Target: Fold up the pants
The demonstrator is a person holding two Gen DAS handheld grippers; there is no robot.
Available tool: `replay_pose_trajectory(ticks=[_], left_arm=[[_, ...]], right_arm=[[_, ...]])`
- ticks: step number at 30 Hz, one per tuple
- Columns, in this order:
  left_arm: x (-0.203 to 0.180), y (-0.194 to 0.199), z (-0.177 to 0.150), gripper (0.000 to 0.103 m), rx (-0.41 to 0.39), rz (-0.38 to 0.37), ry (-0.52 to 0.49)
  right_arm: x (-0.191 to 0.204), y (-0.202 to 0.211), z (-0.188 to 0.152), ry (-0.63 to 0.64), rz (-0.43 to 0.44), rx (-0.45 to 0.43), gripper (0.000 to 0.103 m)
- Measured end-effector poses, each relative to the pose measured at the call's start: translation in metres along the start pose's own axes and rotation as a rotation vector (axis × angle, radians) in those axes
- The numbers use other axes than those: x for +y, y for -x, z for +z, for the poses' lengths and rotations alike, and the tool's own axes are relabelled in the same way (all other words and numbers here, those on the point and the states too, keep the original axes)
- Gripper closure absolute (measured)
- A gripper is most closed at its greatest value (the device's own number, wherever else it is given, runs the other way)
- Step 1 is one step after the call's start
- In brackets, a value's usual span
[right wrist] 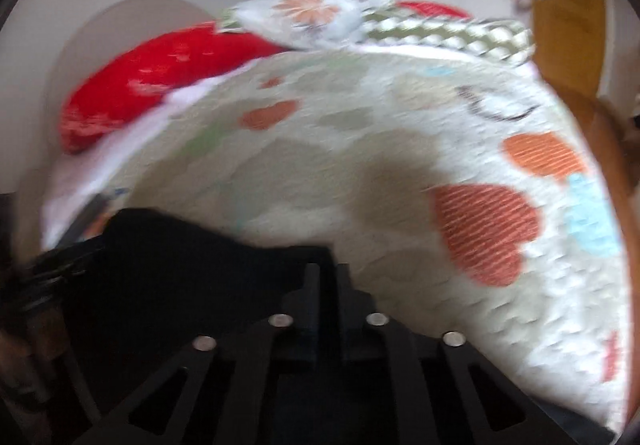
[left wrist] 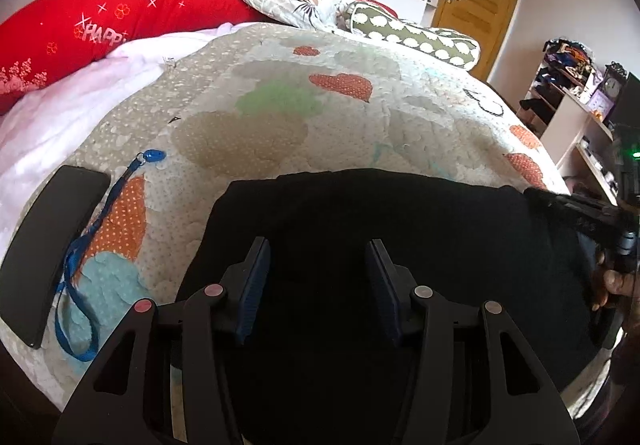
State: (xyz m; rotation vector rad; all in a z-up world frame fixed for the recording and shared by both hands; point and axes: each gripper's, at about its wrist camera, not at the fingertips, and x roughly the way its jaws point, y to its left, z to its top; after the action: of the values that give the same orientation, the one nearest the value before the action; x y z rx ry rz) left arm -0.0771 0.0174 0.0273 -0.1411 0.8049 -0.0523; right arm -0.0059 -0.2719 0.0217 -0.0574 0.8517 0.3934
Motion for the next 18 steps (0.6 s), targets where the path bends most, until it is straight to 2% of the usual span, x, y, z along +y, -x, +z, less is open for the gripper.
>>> replay_pose_trajectory(ticks=[2, 4, 7, 11, 13, 15, 18], left_arm=[[-0.003, 0.000, -0.001, 0.054, -0.008, 0.018, -0.005], [-0.005, 0.001, 0.001, 0.054, -0.004, 0.032, -0.007], [-0.009, 0.005, 0.002, 0.054, -0.002, 0.057, -0.015], [-0.018, 0.017, 0.004, 0.054, -0.018, 0.082, -0.022], [-0.021, 0.023, 0.004, 0.054, -0.027, 0.075, -0.017], [-0.025, 0.030, 0.003, 0.054, -0.036, 0.066, -0.015], [-0.033, 0.038, 0.001, 0.054, -0.049, 0.032, -0.017]], right_arm=[[-0.004, -0.013, 0.001, -0.029, 0.028, 0.033, 0.099], [-0.008, -0.006, 0.003, -0.056, 0.037, 0.016, 0.099], [-0.017, 0.022, 0.004, -0.100, 0.023, -0.028, 0.098], [-0.012, 0.058, -0.007, -0.079, 0.013, -0.054, 0.094], [-0.008, 0.071, -0.016, -0.075, 0.020, -0.057, 0.082], [-0.005, 0.078, -0.025, -0.088, 0.033, -0.056, 0.075], [0.002, 0.081, -0.037, -0.110, 0.062, -0.053, 0.074]])
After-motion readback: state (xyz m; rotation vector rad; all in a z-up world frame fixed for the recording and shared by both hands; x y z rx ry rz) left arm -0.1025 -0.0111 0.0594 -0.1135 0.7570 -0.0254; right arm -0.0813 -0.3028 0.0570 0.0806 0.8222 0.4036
